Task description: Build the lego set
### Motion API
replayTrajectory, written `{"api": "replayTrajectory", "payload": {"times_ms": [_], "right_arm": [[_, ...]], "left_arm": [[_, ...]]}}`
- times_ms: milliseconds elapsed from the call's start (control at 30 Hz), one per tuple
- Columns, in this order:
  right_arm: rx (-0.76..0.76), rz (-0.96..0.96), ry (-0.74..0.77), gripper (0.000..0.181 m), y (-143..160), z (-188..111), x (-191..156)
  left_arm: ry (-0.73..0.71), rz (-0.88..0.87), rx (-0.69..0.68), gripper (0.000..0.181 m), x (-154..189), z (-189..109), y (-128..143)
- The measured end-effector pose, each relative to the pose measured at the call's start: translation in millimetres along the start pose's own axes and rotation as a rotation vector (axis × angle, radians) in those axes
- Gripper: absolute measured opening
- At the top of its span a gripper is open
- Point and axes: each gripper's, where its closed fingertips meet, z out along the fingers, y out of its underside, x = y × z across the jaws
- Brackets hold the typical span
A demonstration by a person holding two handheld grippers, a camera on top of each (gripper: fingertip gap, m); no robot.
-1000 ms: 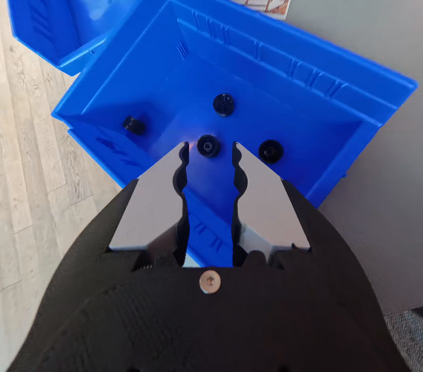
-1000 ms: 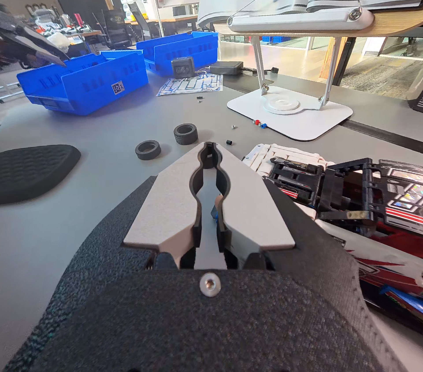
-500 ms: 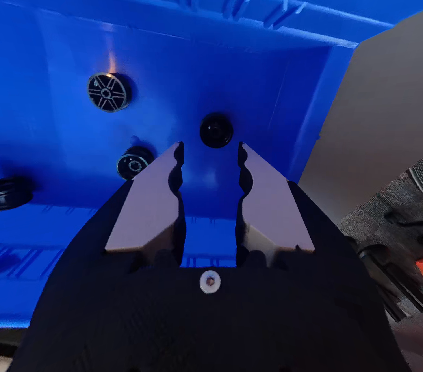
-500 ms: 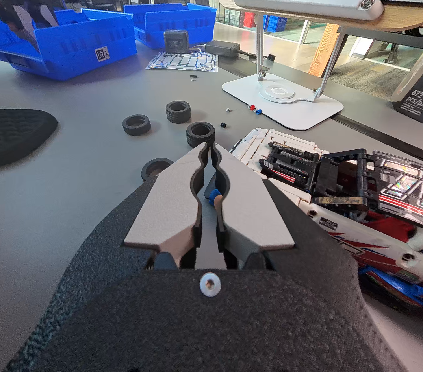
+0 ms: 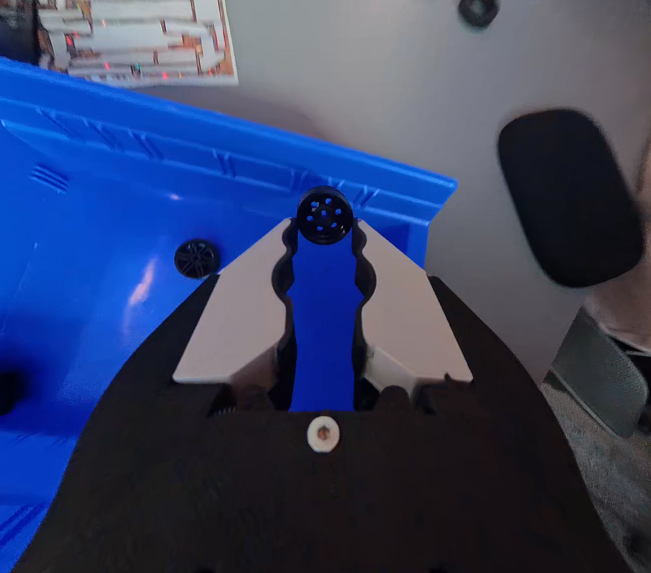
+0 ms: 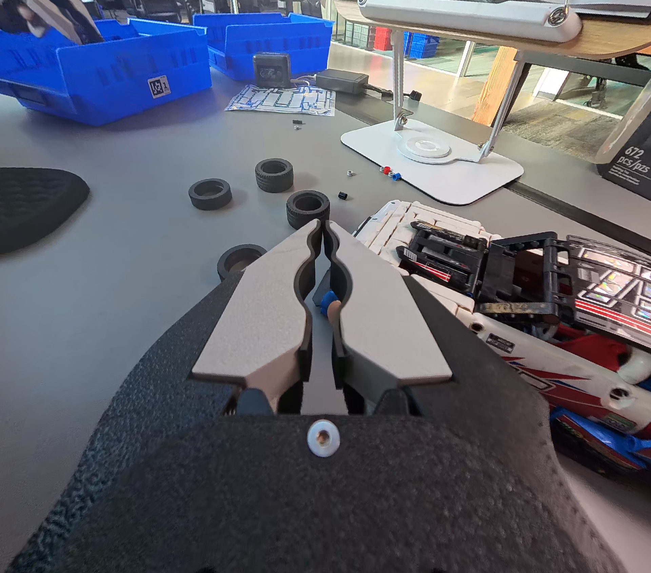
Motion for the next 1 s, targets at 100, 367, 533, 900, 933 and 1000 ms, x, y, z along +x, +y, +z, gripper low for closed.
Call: {"api": "replayTrajectory", "payload": {"times_ms": [100,367,533,900,933,1000], "right_arm": [[-0.005,-0.002,-0.006,0.0,1.2,1.4,-1.7],[-0.023,-0.056,-0.025,0.0,1.3,8.6,-14.4],[-0.039,-0.077,-0.016,0.0,4.4,8.2,-16.5],[-0.048,-0.08,-0.008,0.0,7.1,8.4,-16.1],[-0.05,-0.081,-0.006,0.0,7.7,8.0,-15.8],[-0.047,-0.076,-0.002,0.0,7.7,7.5,-14.6]], "left_arm": [[0.109,-0.038,0.284,0.03,16.4,-23.6,-32.8],[0.339,-0.023,0.613,0.029,64.6,-42.5,-71.7],[0.131,-0.021,0.435,0.029,36.1,-23.9,-57.1],[-0.195,0.064,-0.496,0.03,-10.2,29.1,84.8],[-0.182,0.065,-0.501,0.03,-8.7,31.3,86.6],[-0.165,0.058,-0.511,0.039,-8.8,29.0,87.1]]}}
